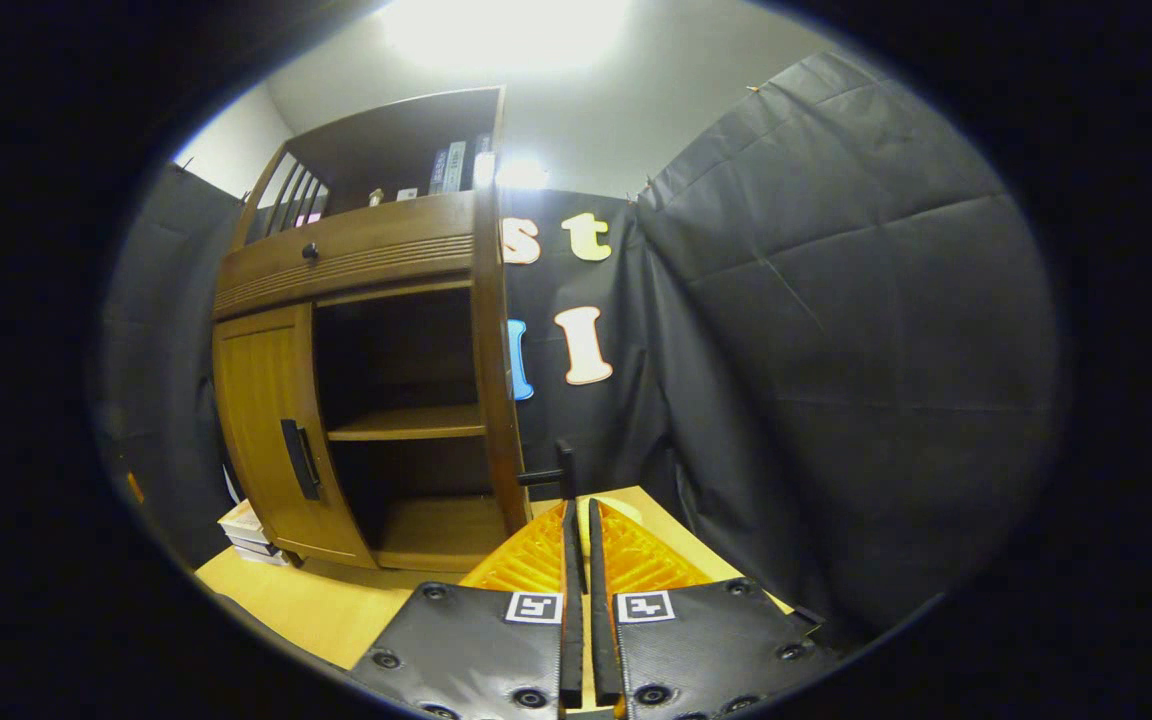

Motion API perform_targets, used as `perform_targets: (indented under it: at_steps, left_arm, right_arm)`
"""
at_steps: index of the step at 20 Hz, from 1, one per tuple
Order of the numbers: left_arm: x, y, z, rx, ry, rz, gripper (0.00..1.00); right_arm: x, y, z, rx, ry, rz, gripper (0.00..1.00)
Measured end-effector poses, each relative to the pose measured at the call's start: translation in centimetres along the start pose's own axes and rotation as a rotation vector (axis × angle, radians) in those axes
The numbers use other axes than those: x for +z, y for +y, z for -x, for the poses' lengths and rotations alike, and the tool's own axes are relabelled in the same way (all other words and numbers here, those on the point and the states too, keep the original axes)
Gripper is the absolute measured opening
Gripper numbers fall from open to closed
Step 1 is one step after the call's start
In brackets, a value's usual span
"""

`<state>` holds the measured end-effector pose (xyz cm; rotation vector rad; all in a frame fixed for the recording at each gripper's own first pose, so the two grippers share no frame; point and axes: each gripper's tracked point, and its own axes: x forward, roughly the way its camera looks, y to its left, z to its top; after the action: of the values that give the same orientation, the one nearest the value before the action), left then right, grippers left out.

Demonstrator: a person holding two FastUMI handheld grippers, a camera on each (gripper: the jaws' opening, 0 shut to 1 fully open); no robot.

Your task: Open the right door of the double-door shoe cabinet with the right hand, and open the left door with the left hand.

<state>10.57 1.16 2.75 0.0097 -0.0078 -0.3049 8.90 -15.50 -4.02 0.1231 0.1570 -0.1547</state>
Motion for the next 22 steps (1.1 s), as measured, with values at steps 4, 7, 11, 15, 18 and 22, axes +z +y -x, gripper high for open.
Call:
perform_targets:
  at_steps: [4,7,11,15,18,22]
  left_arm:
    - [0.3,0.0,0.1,0.003,0.003,0.029,0.89]
    - [0.3,-0.1,-0.2,0.015,-0.003,0.038,0.89]
    - [0.1,-1.8,-1.8,0.035,0.009,0.063,0.91]
    - [0.3,-2.6,-2.5,0.054,0.0,0.05,0.9]
    - [0.5,-2.7,-3.3,0.063,-0.01,0.03,0.9]
    - [0.5,-3.2,-4.2,0.052,-0.014,0.037,0.91]
  right_arm:
    - [1.2,-0.2,2.2,0.035,-0.028,0.037,0.19]
    - [2.4,-0.3,3.8,0.072,-0.064,0.073,0.64]
    - [2.9,-1.5,5.0,0.091,-0.091,0.111,0.93]
    - [2.2,-3.1,5.3,0.125,-0.089,0.12,0.96]
    - [1.9,-3.9,5.3,0.153,-0.092,0.103,0.96]
    - [1.2,-4.7,5.1,0.156,-0.087,0.095,0.94]
